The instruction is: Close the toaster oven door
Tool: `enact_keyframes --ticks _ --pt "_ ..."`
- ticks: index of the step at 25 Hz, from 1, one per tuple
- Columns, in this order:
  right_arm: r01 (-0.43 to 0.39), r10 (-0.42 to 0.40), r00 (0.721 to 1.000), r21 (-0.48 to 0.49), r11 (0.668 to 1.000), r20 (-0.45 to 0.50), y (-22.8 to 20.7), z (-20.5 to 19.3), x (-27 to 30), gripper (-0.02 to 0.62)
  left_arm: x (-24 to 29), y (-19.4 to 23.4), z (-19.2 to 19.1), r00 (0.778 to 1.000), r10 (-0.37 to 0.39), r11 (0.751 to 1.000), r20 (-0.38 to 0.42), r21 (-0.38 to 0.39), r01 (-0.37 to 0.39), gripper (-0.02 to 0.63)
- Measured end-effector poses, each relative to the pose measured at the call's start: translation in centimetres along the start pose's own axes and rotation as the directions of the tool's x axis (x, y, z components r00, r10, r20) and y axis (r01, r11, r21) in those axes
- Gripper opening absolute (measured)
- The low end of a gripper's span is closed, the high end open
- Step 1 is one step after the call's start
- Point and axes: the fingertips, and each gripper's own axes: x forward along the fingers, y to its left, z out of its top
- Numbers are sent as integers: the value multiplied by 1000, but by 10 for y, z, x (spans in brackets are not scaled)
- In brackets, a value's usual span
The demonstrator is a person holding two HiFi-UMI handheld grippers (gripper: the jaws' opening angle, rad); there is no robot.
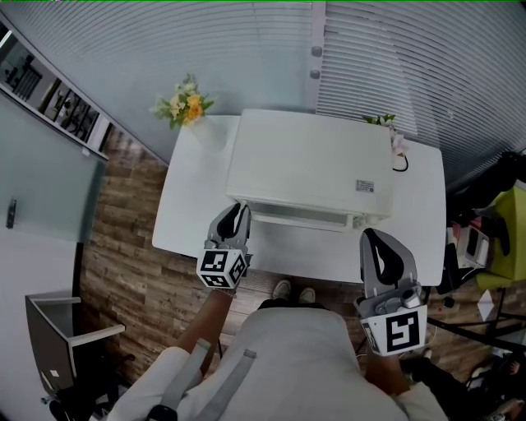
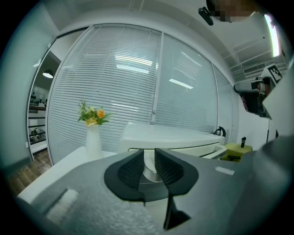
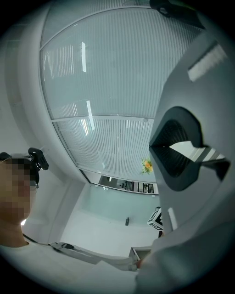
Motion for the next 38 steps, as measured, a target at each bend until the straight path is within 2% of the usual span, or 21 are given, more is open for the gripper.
enact_keyframes --ticks 17,24,31,38 --pt "36 -36 999 0 999 -3 -3 0 -8 5 -5 -3 13 1000 0 1000 -1 11 0 79" --pt "39 -39 999 2 999 -7 -1 -1 -13 5 -25 -20 57 998 -15 999 68 34 13 55" --pt "30 -30 1000 -12 999 -7 5 2 -14 5 -41 -55 100 987 -94 993 128 87 83 48" --pt "29 -29 999 -22 999 -12 7 3 -15 5 -56 -89 143 974 -162 984 158 101 148 46"
